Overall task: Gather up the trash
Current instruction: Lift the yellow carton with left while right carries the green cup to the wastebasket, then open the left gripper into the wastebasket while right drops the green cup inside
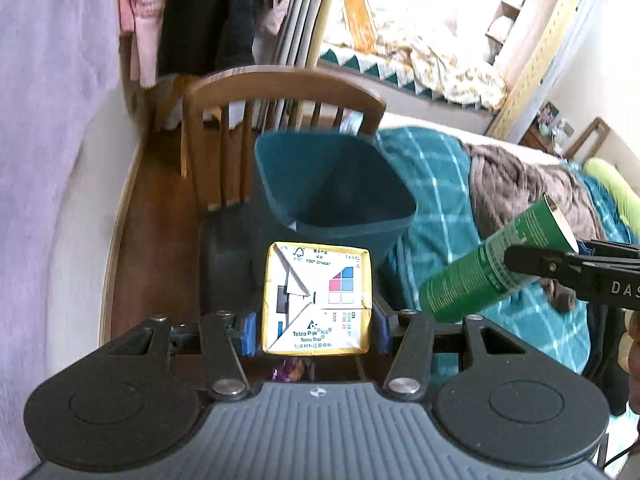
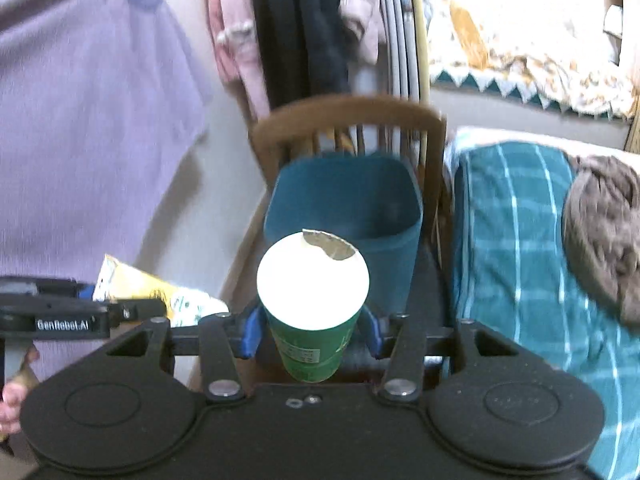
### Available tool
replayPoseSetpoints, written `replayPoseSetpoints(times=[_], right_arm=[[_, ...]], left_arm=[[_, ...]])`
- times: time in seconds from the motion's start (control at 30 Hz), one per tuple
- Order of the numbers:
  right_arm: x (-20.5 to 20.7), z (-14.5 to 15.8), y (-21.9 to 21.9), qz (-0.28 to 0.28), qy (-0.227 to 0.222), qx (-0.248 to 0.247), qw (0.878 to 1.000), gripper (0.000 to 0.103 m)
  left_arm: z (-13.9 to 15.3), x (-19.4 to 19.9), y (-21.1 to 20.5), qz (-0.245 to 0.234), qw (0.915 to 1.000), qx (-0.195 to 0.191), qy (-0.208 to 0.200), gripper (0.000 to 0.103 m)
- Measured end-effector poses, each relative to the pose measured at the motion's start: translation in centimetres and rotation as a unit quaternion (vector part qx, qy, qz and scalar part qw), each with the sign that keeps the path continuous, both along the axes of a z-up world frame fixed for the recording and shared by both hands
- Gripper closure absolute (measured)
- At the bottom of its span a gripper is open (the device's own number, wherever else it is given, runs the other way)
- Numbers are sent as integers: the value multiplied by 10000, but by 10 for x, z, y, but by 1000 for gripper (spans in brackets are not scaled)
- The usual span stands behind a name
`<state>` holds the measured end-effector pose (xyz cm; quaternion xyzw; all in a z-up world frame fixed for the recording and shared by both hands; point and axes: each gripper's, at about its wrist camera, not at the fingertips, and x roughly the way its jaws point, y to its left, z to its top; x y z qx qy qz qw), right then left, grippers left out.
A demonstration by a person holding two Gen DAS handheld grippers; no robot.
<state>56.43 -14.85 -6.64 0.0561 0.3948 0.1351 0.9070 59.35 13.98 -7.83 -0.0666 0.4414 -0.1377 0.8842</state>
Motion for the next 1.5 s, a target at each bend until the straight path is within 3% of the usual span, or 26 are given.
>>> replayPoseSetpoints(times=[0.17, 0.3, 0.57, 0.73, 1.0, 1.27, 1.5], right_arm=[[53, 21, -15, 161, -409, -76, 9990, 55], [102, 21, -21, 503, -491, -261, 9972, 55], [188, -33, -9, 1363, -75, -843, 9871, 55], [214, -81, 4, 1790, 327, -1056, 9776, 55], [235, -128, 14, 2200, 837, -1116, 9655, 55], [248, -150, 18, 2388, 1295, -1273, 9539, 55], [242, -155, 22, 2581, 1322, -1504, 9451, 53]], left_arm=[[30, 57, -28, 189, 9990, 157, -368, 52], [32, 110, -50, 336, 9986, 274, -299, 52], [-27, 198, -91, 570, 9943, 756, 486, 52], [-74, 236, -108, 646, 9867, 1077, 1028, 52], [-134, 266, -111, 845, 9716, 1246, 1827, 52], [-159, 273, -106, 1064, 9607, 1188, 2271, 52], [-176, 278, -113, 1011, 9521, 1366, 2541, 51]])
